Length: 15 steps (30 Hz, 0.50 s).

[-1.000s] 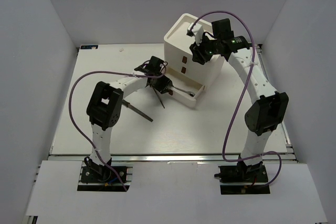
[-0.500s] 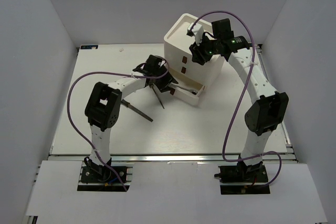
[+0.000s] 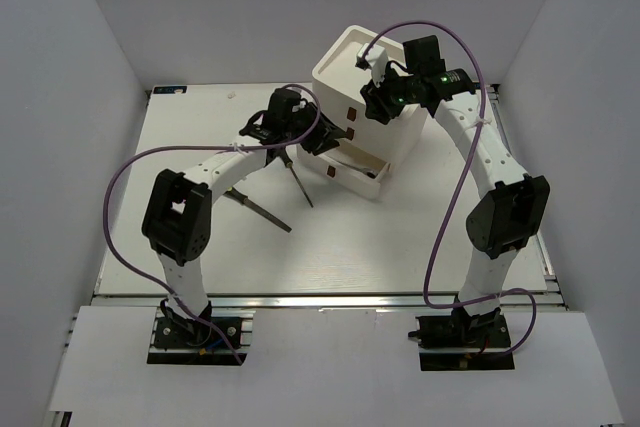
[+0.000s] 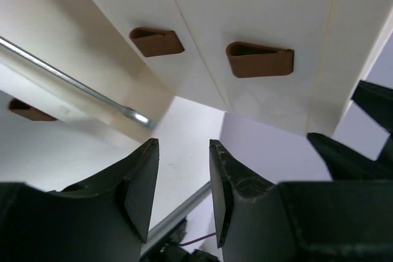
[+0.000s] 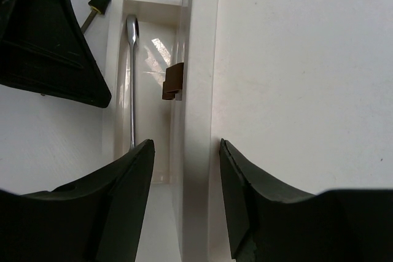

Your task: Sort the tools into containers

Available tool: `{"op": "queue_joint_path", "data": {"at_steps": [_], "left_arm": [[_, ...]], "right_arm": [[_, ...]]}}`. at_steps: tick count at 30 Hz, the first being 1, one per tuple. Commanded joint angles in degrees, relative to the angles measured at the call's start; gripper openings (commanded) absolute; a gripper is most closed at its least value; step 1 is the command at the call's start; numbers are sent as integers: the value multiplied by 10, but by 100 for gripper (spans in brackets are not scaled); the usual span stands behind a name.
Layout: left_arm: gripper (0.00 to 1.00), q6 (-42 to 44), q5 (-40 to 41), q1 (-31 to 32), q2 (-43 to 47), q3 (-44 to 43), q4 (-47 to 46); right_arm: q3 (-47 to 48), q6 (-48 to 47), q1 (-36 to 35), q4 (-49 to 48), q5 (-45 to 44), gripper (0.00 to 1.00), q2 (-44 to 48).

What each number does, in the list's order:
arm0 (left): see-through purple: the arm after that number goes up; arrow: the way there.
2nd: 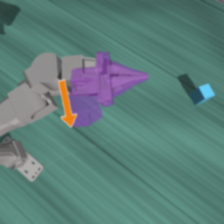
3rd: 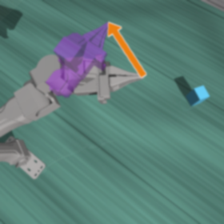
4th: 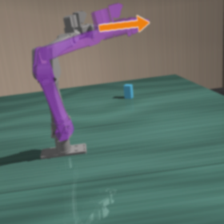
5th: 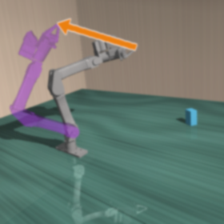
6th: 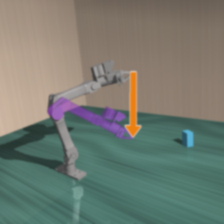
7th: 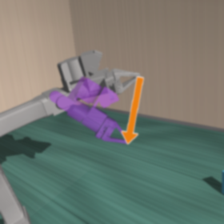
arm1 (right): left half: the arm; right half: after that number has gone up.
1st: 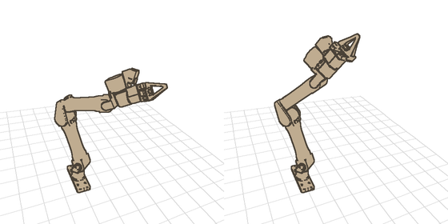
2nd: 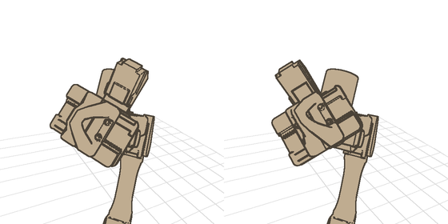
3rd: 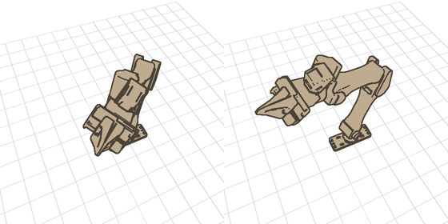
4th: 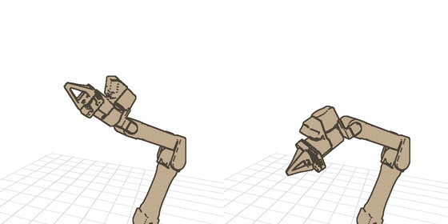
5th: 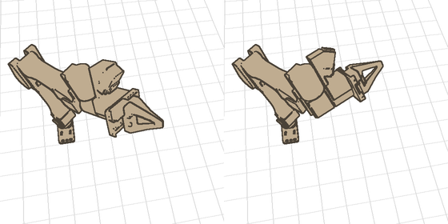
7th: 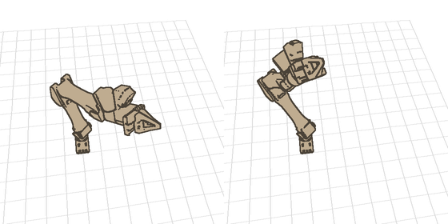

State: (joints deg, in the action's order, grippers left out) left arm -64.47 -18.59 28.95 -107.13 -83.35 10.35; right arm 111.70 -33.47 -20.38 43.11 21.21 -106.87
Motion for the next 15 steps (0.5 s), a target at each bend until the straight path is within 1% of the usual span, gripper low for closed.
{"op": "queue_joint_path", "data": {"at_steps": [1, 4, 5, 8, 9, 12, 15], "left_arm": [[49, -57, -19, 9, 4, -19, -21], [49, -84, 6, 25, -25, -55, 19], [48, -92, 11, 29, -45, -83, 55], [49, -114, 23, 44, -84, -129, 134], [49, -117, 29, 47, -91, -158, 152], [50, -124, 42, 58, -110, -201, 200], [51, -130, 51, 64, -121, -219, 233]], "right_arm": [[-21, 13, 2, 63, -1, 52, -19], [-23, 14, 3, 62, -2, 52, -19], [-24, 14, 2, 62, -2, 52, -19], [-26, 14, 2, 61, -3, 52, -17], [-27, 14, 2, 61, -2, 52, -17], [-27, 16, 2, 59, 0, 52, -17], [-28, 17, 2, 58, 1, 52, -17]]}}
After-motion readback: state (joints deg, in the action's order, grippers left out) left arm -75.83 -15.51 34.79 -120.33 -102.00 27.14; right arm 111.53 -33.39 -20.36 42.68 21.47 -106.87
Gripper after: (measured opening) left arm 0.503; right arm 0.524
